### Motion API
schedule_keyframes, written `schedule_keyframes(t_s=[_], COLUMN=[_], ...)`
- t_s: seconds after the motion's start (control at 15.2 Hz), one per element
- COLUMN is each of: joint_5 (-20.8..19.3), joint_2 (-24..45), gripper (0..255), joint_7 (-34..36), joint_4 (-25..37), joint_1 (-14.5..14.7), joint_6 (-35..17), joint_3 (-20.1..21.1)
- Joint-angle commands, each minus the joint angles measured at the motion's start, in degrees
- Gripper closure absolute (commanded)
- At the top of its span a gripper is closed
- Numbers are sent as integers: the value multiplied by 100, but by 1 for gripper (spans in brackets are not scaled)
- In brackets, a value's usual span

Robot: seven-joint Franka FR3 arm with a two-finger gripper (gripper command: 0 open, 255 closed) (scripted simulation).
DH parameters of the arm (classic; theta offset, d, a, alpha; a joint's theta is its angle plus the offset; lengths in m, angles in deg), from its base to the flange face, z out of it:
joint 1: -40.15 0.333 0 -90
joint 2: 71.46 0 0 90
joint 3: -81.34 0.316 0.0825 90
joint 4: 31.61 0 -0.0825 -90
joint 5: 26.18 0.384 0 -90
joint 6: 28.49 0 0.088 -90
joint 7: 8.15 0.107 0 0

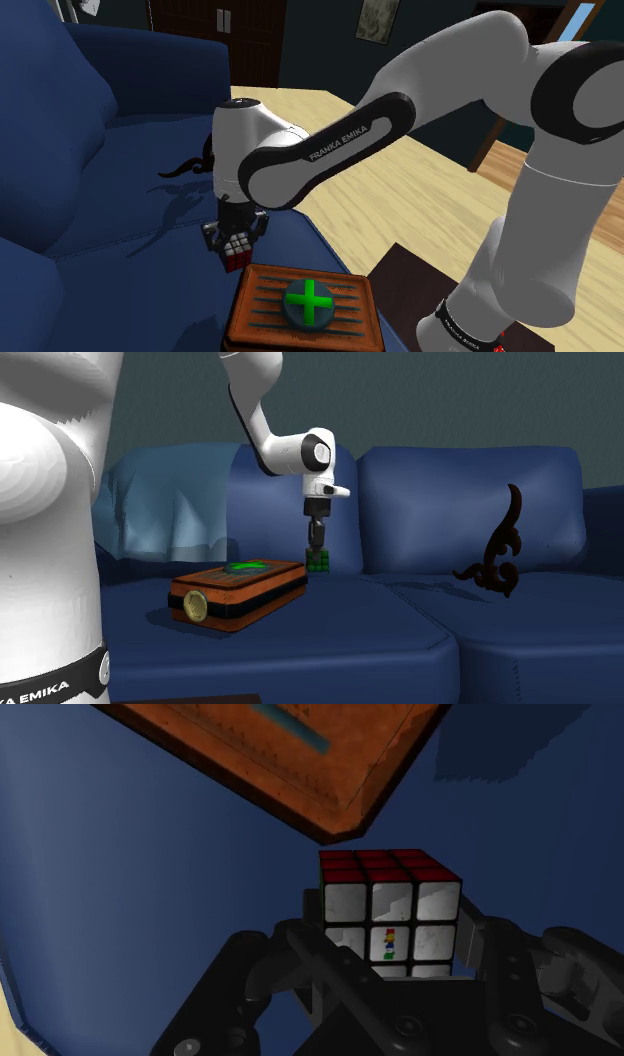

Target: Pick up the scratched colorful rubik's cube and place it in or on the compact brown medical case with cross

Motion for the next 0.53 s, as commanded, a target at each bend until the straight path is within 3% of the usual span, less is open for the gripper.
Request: schedule_keyframes(t_s=[0.0, 0.46], joint_5=[43, 192], joint_2=[-78, -372], gripper=[255, 255], joint_7=[-41, -130], joint_4=[62, 283], joint_1=[-21, -57], joint_6=[135, 626], joint_3=[6, 39])
